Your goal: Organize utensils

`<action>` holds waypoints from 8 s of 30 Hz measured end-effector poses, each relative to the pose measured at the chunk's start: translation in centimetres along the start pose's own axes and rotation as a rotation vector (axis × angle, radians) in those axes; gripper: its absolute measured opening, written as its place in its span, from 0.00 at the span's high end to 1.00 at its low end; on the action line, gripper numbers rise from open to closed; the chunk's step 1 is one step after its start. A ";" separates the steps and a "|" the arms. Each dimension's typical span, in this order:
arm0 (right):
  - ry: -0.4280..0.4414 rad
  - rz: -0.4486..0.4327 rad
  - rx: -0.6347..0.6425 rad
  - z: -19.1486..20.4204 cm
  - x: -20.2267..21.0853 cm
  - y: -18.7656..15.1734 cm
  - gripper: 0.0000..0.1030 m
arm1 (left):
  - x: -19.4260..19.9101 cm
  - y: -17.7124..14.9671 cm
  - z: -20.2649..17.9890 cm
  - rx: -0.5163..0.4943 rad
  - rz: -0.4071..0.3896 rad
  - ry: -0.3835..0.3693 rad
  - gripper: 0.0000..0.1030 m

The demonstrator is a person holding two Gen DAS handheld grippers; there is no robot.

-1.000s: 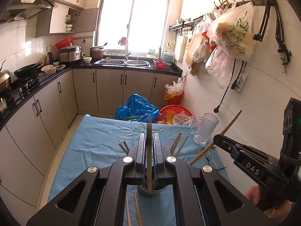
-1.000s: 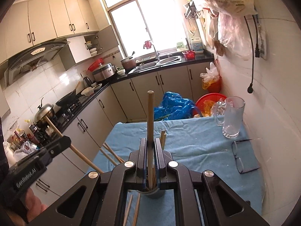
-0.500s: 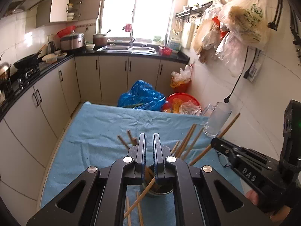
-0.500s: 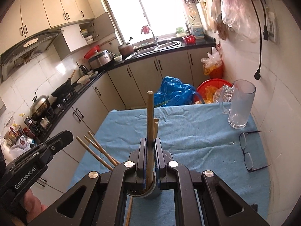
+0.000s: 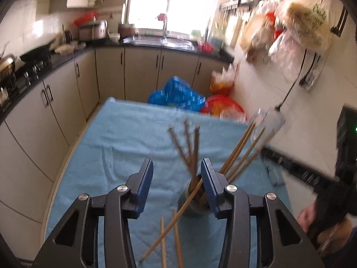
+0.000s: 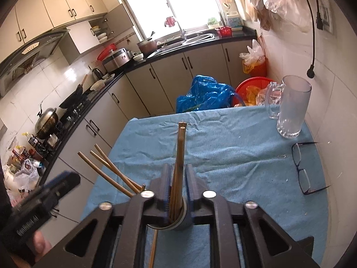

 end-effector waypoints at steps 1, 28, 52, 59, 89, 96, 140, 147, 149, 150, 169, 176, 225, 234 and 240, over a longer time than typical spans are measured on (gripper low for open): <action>-0.003 -0.004 -0.003 -0.1 0.0 0.0 0.72 | -0.8 -0.7 0.3 -0.006 0.041 -0.019 0.58; -0.017 -0.049 -0.099 -2.1 5.8 -2.0 0.70 | -5.7 -8.1 -2.6 -0.331 0.133 -0.045 0.94; -0.070 0.003 -0.148 -3.9 8.8 -8.1 0.66 | -1.0 4.2 -8.4 -0.165 -0.114 -0.103 0.94; -0.086 0.021 -0.148 -4.3 9.2 -9.4 0.58 | -2.2 2.5 -7.7 -0.143 -0.069 -0.086 0.93; -0.399 0.249 0.074 1.1 6.4 -20.2 0.12 | 5.0 -18.4 5.7 0.088 0.103 0.125 0.33; -0.286 0.311 0.043 3.6 5.1 -22.1 0.21 | 5.4 -20.8 7.9 0.053 0.152 0.183 0.33; -0.209 0.444 0.063 4.0 -13.4 -18.7 0.93 | 6.5 -21.9 19.0 0.094 0.202 0.262 0.30; -0.190 0.358 0.022 2.9 -7.9 -19.2 0.93 | 3.0 -21.1 14.7 0.024 0.249 0.152 0.30; -0.184 0.331 0.014 2.7 -6.2 -19.1 0.93 | 1.7 -20.7 12.8 0.003 0.265 0.114 0.30; -0.190 0.316 0.014 2.5 -5.1 -19.0 0.93 | 1.3 -20.6 12.0 -0.005 0.272 0.094 0.30; -0.229 0.178 0.068 1.9 4.7 -17.5 0.93 | -9.5 -17.9 1.3 -0.098 0.341 0.116 0.59; -0.226 0.174 0.086 1.3 5.7 -16.8 0.93 | -11.3 -16.9 0.5 -0.131 0.323 0.198 0.80; -0.086 0.028 0.062 4.2 6.1 -12.1 0.93 | 7.0 -7.1 2.8 -0.033 -0.034 0.065 0.94; -0.065 -0.017 0.070 4.4 7.3 -9.1 0.93 | 8.0 -3.8 1.2 -0.048 -0.082 0.044 0.94; -0.039 -0.076 0.090 5.5 8.6 -5.8 0.93 | 9.6 -0.6 0.0 -0.058 -0.136 0.023 0.94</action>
Point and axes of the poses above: each gripper's, at about its wrist camera, not at the fingertips, and x roughly against the way its jaws point, z to its left, y to its top, the point moved 7 cm from there along -x, roughly the way its jaws point, and after that the axes turned 9 degrees about y, right-handed, at the moved point
